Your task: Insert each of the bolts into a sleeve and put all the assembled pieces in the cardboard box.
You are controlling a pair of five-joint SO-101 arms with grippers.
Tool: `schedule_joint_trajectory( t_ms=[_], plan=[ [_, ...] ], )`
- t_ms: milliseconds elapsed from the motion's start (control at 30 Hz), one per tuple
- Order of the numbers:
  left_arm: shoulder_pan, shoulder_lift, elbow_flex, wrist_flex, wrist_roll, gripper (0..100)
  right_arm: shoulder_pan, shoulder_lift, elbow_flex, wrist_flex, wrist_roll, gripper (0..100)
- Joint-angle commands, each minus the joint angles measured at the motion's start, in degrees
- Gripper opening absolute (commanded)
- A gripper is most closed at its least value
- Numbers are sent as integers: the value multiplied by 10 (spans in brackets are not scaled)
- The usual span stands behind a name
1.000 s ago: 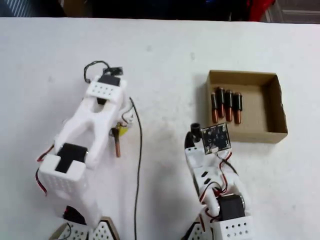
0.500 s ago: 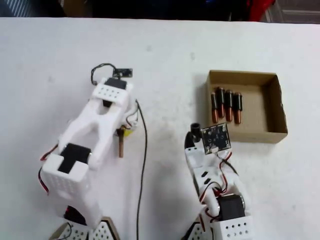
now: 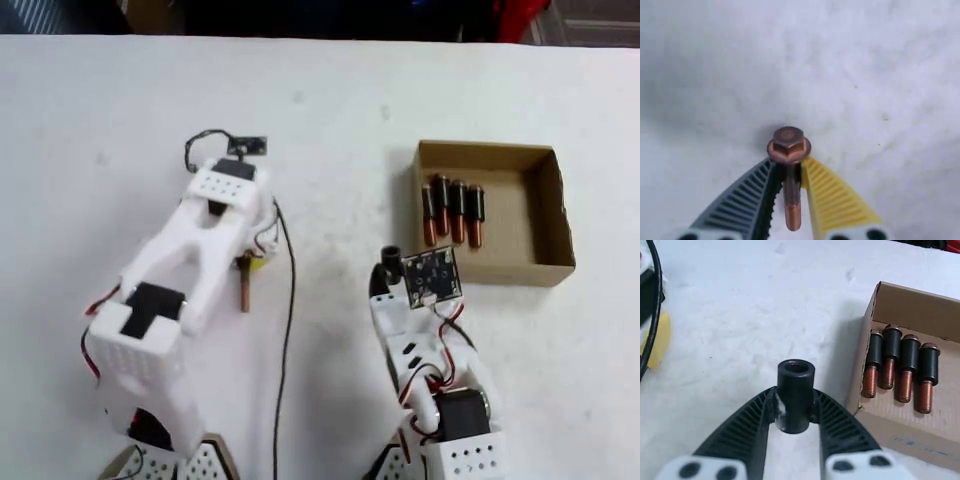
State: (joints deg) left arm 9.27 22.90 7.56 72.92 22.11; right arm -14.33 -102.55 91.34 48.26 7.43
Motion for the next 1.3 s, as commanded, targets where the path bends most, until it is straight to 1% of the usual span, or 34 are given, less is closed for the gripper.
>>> schedule_joint_trajectory(
  t_ms=[0, 67, 200, 500, 667, 833, 967, 1033, 1133, 1267],
  plan=[
    [2, 15, -5, -25, -3, 24, 2, -6, -8, -15, 0, 17],
    [0, 27, -11, -25, -11, 40, 2, -6, -8, -15, 0, 17],
    [0, 23, -6, -26, -26, 124, 2, -6, -8, -15, 0, 17],
    [0, 22, -11, -40, -26, 128, 2, -6, -8, -15, 0, 17],
    [-1, 25, -13, -55, -2, 128, 2, -6, -8, -15, 0, 17],
    [-1, 26, -11, -75, 2, 119, 2, -6, -8, -15, 0, 17],
    [-1, 27, -12, -91, -2, 12, 2, -6, -8, -15, 0, 17],
    [0, 27, -10, -91, 1, 37, 2, -6, -8, -15, 0, 17],
    [0, 27, -9, -91, 2, 19, 2, -6, -8, -15, 0, 17],
    [6, 23, -9, -85, -3, 21, 2, -6, -8, -15, 0, 17]
  ],
)
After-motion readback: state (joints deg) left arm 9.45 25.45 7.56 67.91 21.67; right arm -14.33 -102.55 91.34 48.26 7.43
